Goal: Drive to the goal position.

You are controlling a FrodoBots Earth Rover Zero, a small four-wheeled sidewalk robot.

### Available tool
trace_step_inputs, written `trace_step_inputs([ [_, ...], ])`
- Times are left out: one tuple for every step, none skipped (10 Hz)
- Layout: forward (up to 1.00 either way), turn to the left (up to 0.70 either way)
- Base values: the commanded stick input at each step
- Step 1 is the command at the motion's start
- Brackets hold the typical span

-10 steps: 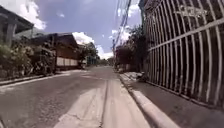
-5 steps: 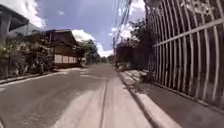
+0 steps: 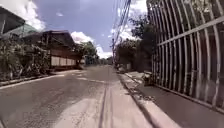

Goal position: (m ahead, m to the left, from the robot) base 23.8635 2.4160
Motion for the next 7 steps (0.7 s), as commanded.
trace_step_inputs([
  [0.7, 0.0],
  [0.7, 0.0],
  [0.7, 0.0],
  [0.7, 0.0],
  [0.7, 0.0],
  [0.7, 0.0],
  [0.7, 0.0],
])
